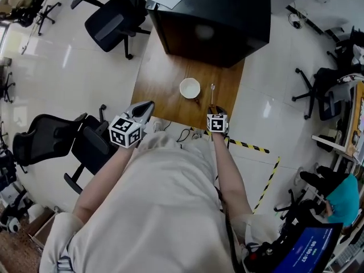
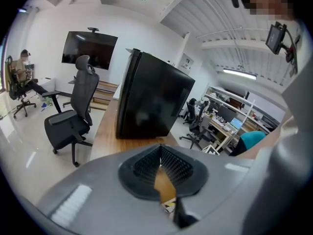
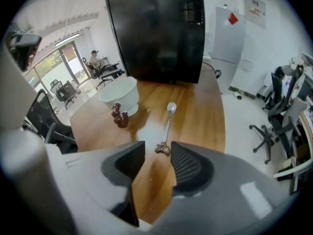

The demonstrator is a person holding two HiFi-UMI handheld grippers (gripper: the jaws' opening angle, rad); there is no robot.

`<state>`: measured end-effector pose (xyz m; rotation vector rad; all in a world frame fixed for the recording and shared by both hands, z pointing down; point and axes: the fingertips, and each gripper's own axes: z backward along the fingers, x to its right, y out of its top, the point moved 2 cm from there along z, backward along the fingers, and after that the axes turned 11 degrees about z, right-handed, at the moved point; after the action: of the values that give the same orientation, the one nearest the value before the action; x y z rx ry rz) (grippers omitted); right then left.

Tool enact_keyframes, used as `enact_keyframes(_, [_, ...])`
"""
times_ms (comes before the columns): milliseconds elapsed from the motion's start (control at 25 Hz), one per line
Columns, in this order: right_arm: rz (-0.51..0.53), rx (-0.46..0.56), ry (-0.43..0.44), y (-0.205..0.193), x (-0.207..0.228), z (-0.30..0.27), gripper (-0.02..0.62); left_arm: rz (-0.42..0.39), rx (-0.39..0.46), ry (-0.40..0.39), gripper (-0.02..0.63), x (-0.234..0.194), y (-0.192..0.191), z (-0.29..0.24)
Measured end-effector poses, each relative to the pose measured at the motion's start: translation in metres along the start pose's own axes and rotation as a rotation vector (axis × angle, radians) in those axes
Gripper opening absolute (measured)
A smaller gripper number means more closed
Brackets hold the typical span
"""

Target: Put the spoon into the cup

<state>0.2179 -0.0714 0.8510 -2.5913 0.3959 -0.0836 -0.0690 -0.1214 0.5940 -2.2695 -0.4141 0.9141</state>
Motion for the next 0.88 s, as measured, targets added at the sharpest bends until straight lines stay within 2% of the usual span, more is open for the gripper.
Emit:
enact_keyframes(520, [-0.023,-0.059,-0.002,-0.011,0.000,-0.025,0.166,0.019,-0.021,0.075,0.003,0.010,-0.019,0.006])
enact_keyframes(880, [-0.027,-0.039,-0.006,-0.002,0.002,-0.033,0.169,0.003,-0.036,0.098,0.003,0.012,-0.019,0.006])
